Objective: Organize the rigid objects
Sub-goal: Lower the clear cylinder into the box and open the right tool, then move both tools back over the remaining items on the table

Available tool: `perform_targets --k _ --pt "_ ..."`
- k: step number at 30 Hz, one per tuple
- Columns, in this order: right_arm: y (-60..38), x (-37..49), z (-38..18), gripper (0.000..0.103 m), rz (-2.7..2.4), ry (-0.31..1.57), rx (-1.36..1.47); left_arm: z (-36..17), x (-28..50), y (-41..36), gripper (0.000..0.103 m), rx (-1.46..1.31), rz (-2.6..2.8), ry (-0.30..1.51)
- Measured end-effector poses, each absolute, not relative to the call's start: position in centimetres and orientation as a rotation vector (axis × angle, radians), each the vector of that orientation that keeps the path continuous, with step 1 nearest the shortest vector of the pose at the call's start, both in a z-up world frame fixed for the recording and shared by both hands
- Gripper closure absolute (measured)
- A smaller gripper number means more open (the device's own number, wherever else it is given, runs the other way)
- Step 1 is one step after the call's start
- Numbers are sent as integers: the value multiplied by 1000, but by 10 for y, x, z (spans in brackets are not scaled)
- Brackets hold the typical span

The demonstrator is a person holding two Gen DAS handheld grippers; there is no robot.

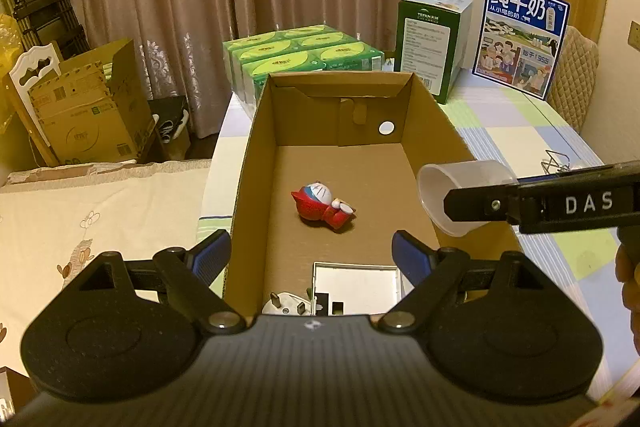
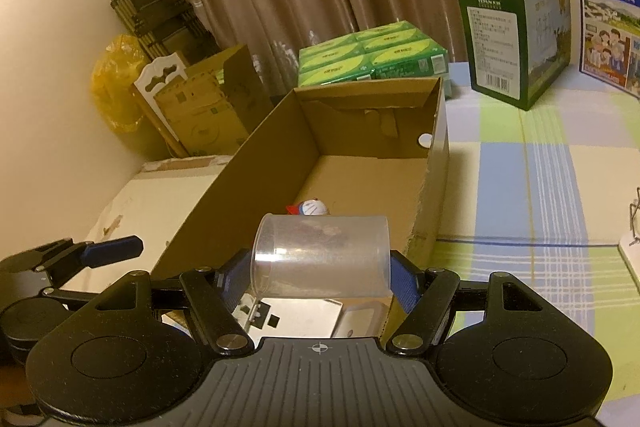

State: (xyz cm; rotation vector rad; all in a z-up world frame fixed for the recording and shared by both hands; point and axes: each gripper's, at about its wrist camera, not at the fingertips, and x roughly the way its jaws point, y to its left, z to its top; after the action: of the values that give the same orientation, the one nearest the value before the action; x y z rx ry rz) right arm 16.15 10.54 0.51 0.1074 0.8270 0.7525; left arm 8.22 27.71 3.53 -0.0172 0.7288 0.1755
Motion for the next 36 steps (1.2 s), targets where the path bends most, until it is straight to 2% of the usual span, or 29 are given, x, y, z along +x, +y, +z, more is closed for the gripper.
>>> perform_targets --k 3,9,23,36 --pt "103 164 5 35 767 820 152 35 82 278 18 -14 178 729" --pt "97 162 13 28 756 770 183 37 79 278 18 -12 186 723" --pt "67 145 24 28 710 772 162 55 65 262 18 -23 187 691" --pt "12 104 58 28 655 682 95 84 42 211 18 -28 155 652"
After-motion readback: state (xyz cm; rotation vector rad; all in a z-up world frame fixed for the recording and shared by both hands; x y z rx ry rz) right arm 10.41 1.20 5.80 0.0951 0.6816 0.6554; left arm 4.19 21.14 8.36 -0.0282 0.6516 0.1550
